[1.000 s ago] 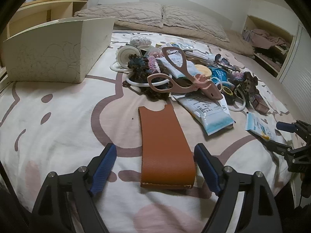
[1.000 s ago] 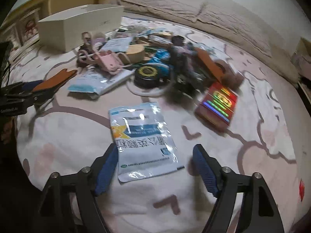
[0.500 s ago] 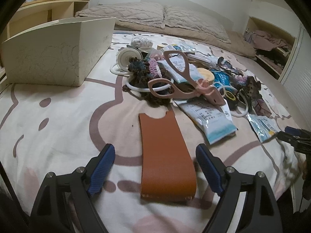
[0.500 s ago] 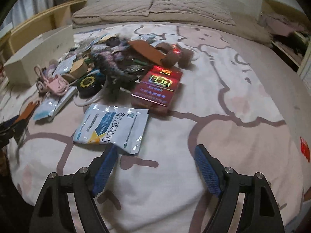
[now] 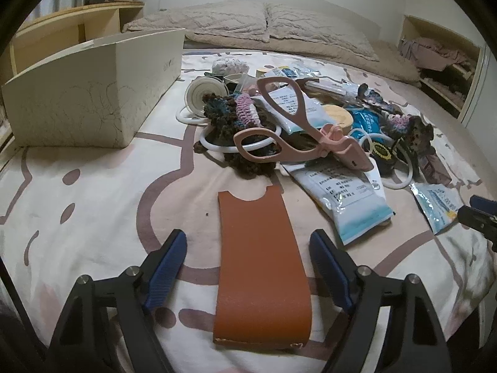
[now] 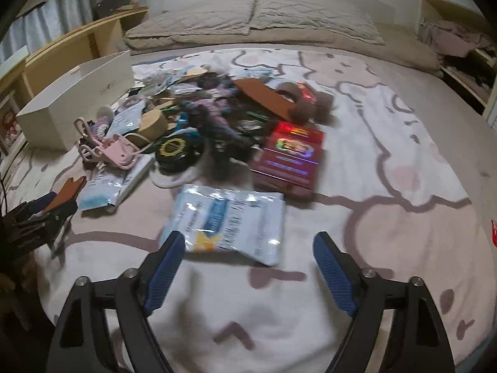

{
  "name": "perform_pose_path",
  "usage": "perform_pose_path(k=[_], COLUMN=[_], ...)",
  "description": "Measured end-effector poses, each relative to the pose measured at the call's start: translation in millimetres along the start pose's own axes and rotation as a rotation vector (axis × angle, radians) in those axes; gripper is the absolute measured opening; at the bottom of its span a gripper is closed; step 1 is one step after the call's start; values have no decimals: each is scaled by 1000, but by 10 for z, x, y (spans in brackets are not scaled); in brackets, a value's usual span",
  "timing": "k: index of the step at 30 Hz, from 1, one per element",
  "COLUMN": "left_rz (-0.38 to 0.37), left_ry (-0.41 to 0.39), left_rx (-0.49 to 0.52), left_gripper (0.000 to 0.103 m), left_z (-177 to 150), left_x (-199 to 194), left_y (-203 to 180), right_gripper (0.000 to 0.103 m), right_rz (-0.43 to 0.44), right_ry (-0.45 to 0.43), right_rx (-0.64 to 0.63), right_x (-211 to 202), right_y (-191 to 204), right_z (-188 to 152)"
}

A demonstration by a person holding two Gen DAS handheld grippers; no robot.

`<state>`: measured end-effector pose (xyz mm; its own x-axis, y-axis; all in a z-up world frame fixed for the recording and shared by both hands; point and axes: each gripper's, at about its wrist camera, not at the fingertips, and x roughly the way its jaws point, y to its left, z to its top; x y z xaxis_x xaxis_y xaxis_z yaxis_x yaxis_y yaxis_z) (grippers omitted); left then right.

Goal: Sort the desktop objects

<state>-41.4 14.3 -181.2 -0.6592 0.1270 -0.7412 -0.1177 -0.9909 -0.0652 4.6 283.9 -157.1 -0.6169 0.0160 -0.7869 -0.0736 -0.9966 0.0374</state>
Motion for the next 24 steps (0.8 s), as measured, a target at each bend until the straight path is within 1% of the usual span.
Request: perform_pose_path(k=[1, 4, 5, 6, 8, 10, 13, 16, 18, 20, 22, 24], left_rz=[7, 32, 36, 40, 45, 43, 35, 23, 14, 10, 7, 6], left_ry=[-5, -30, -37, -43, -52, -57, -58, -56, -57, -62, -69, -74], left_rx=[9, 33, 39, 45, 53, 53, 50, 43, 42, 42, 49, 56], left_gripper=[78, 74, 73, 73, 72, 72, 72, 72, 70, 68, 64, 58], left_z=[-11, -59, -70, -81, -91, -98, -101, -102, -105, -111, -111, -104], left_x=[-4, -18, -19, -20, -17, -14, -6, 0, -6, -13, -18, -23], left_y=[-14, -57, -65, -73, -88, -83, -75, -59, -57, -60, -70, -80], right_gripper=[98, 98, 100, 103, 103, 103, 103, 103, 103, 103, 103, 103], right_rz=[1, 2, -1, -8, -28, -58, -75, -104, -126, -121, -100, -75], right_ry=[-6, -12, -13, -14, -25, -26, -16, 9, 22, 24, 20, 17], right_rx=[-8, -16, -13, -8, 3, 19, 33, 14, 3, 9, 31, 63], right_x=[18, 79, 100, 121, 156, 212, 299, 387, 438, 475, 499, 519], right_y=[49, 155, 175, 190, 213, 221, 216, 231, 224, 196, 143, 84], right_z=[5, 22, 32, 42, 61, 78, 96, 93, 76, 47, 23, 4])
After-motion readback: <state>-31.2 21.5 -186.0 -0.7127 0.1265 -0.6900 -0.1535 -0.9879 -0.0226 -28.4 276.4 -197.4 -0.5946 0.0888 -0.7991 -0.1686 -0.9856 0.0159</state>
